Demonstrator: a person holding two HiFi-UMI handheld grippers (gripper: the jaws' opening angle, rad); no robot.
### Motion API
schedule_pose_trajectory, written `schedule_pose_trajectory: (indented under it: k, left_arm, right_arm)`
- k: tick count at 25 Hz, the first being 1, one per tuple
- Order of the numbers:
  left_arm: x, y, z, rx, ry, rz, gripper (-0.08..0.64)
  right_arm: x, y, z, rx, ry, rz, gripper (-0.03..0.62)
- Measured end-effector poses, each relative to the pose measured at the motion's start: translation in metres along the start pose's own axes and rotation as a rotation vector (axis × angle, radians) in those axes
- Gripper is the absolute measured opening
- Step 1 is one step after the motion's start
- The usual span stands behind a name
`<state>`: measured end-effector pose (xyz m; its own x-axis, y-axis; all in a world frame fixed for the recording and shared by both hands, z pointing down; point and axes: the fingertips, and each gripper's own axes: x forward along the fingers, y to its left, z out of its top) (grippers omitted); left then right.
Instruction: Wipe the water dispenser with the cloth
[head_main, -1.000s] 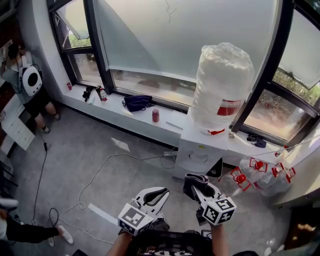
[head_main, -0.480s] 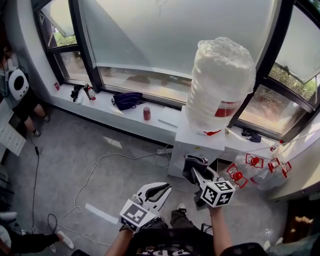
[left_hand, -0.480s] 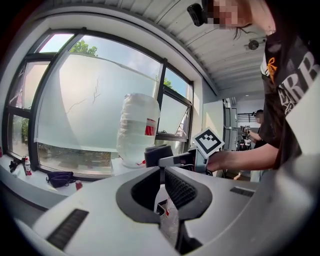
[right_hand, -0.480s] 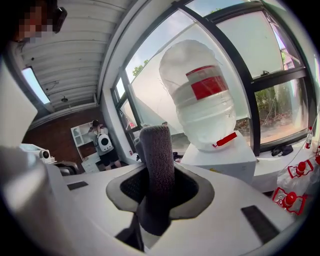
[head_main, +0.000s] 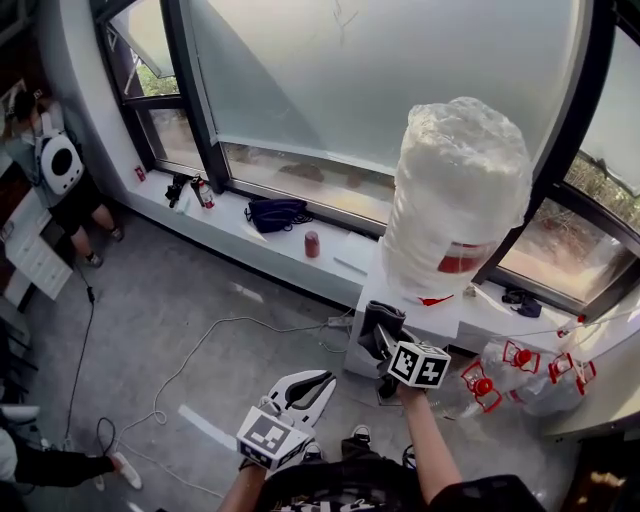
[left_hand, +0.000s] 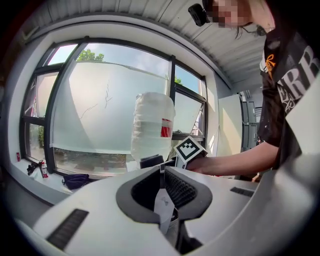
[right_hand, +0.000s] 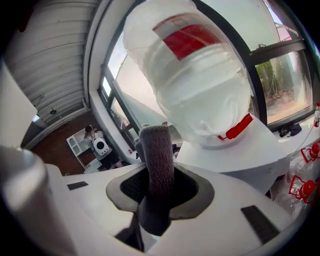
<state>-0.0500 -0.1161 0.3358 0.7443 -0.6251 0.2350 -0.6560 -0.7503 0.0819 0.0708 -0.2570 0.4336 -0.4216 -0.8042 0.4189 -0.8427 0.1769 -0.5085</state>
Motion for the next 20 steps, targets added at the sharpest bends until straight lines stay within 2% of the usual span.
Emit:
schedule_pose_trajectory:
  k: [4,11,14,20]
  left_arm:
    - [0.009,0.006,0.011,-0.015,0.010,0.060,0.043]
    - [0.004,0.023,-0.005,-0.037,0.070,0.163,0.042]
    - [0.005,0.025,-0.007,-0.042,0.085,0.174,0.043]
    - [0.018,0.019,-0.007,-0.037,0.091,0.140,0.043]
  right_arm:
    - [0.025,-0.020,0.001,0.107,0.034,-0.023,0.117]
    - [0.056,-0.063,-0.005,0.291,0.044,-0.102,0.115]
    - [0.053,-0.083,-0.005,0.309,0.040,-0.137,0.114]
    - [0.029,-0.110,0.000,0.358,-0.019,-0.121,0.115]
